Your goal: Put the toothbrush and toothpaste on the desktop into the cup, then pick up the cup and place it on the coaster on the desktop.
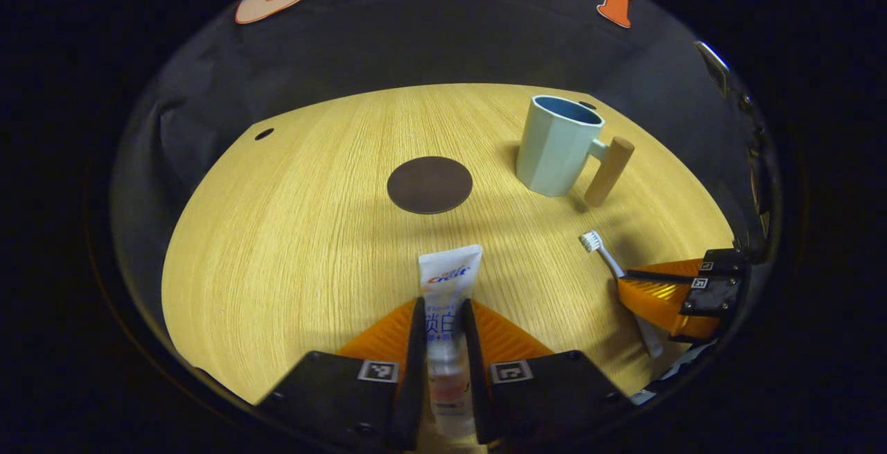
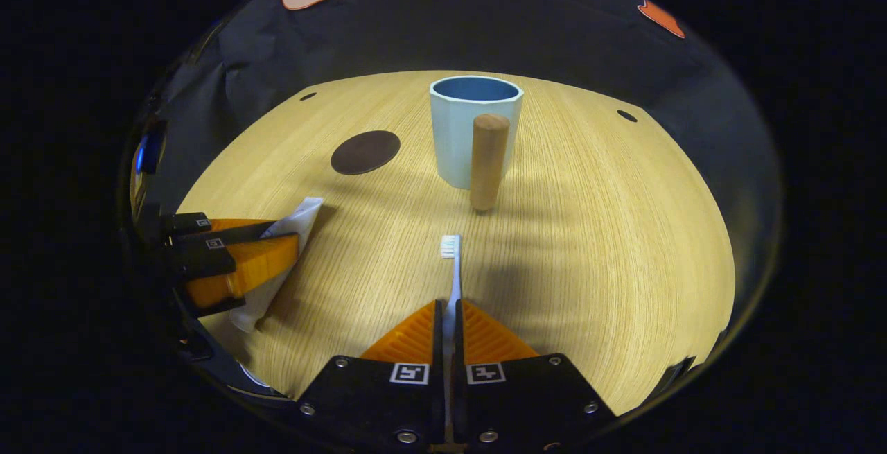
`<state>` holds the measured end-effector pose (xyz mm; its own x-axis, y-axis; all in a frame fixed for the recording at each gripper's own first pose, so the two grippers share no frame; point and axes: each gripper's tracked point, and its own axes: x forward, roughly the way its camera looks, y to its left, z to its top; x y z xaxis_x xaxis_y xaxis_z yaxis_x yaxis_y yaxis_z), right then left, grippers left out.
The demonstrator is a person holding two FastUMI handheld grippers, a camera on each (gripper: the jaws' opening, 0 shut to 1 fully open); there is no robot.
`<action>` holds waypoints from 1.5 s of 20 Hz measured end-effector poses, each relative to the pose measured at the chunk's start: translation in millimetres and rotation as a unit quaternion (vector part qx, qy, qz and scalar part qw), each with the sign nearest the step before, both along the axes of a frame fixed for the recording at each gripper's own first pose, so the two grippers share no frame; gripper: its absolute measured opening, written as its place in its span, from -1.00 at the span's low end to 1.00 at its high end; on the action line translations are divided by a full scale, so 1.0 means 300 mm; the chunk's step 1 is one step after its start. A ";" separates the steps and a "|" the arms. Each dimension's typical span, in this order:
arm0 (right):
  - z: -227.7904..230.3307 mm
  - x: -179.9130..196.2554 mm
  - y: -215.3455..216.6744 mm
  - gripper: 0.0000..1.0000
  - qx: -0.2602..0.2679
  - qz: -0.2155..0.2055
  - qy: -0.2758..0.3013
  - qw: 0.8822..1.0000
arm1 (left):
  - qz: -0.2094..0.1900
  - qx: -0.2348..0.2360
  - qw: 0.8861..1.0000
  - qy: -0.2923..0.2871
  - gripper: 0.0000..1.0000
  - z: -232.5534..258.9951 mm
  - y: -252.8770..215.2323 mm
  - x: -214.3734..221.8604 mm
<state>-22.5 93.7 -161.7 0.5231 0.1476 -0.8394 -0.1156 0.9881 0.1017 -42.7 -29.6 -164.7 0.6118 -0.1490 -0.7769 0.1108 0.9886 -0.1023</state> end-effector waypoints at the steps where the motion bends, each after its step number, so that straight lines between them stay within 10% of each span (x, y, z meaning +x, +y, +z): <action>1: -0.003 0.000 0.005 -0.89 0.008 -0.001 0.001 1.000 | -0.001 -0.004 1.000 0.000 -0.44 0.005 0.003 -0.007; 30: 0.420 0.192 -0.056 -0.92 0.128 -0.025 -0.241 0.962 | 0.040 -0.082 0.991 -0.101 -0.84 0.216 0.076 0.014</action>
